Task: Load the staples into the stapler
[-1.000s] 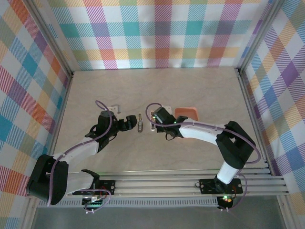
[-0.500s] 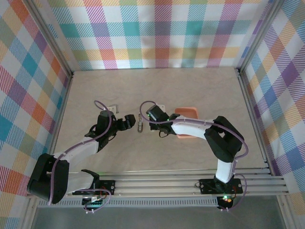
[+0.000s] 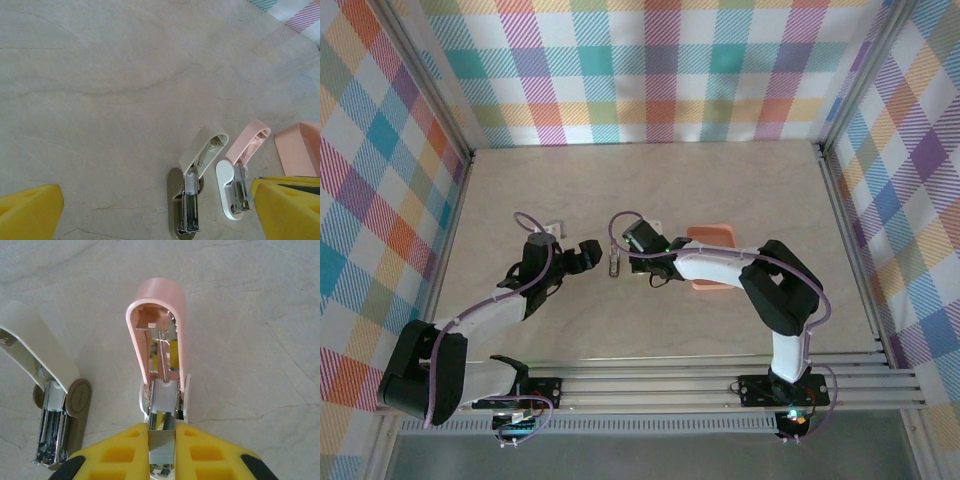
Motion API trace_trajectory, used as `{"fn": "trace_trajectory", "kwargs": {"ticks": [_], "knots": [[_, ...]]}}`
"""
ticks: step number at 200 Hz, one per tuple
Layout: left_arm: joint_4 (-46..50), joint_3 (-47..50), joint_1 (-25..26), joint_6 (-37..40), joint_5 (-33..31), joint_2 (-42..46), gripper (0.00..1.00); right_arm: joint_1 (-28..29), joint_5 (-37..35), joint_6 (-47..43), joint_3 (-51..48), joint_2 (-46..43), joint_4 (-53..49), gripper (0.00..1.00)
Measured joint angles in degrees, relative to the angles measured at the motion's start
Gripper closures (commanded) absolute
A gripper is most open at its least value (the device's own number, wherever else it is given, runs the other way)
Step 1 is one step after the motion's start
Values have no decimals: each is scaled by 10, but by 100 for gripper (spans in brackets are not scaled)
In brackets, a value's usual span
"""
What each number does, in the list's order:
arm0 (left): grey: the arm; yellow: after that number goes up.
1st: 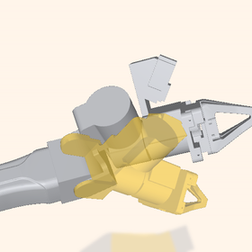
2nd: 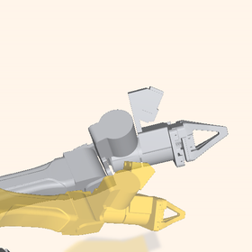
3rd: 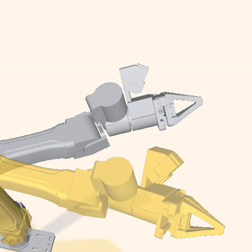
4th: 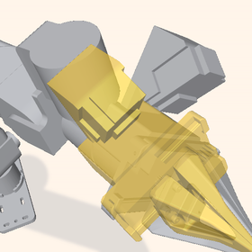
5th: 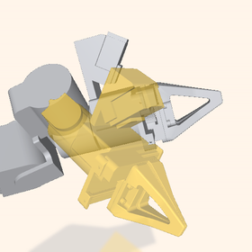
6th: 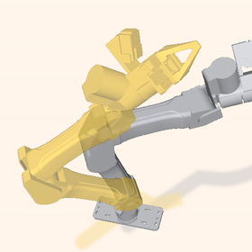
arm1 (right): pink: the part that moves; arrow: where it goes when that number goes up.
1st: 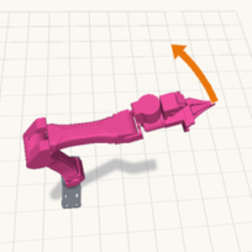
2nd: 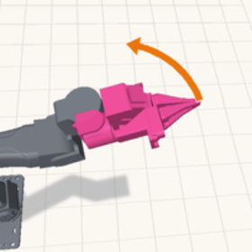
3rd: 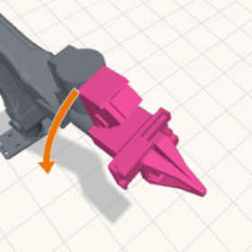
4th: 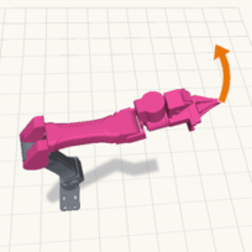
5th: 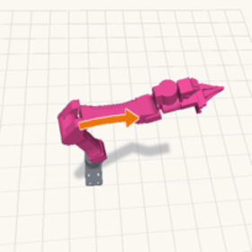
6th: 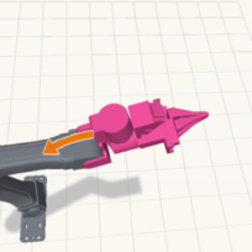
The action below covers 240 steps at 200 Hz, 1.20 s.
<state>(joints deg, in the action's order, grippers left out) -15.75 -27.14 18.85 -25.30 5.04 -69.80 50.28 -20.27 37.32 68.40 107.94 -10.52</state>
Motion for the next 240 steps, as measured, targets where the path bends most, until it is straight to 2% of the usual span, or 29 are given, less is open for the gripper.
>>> {"fn": "trace_trajectory", "kwargs": {"ticks": [240], "knots": [[-10,4,-6,-7,4,-3,2,0,9,13,8,12,-11,85]]}}
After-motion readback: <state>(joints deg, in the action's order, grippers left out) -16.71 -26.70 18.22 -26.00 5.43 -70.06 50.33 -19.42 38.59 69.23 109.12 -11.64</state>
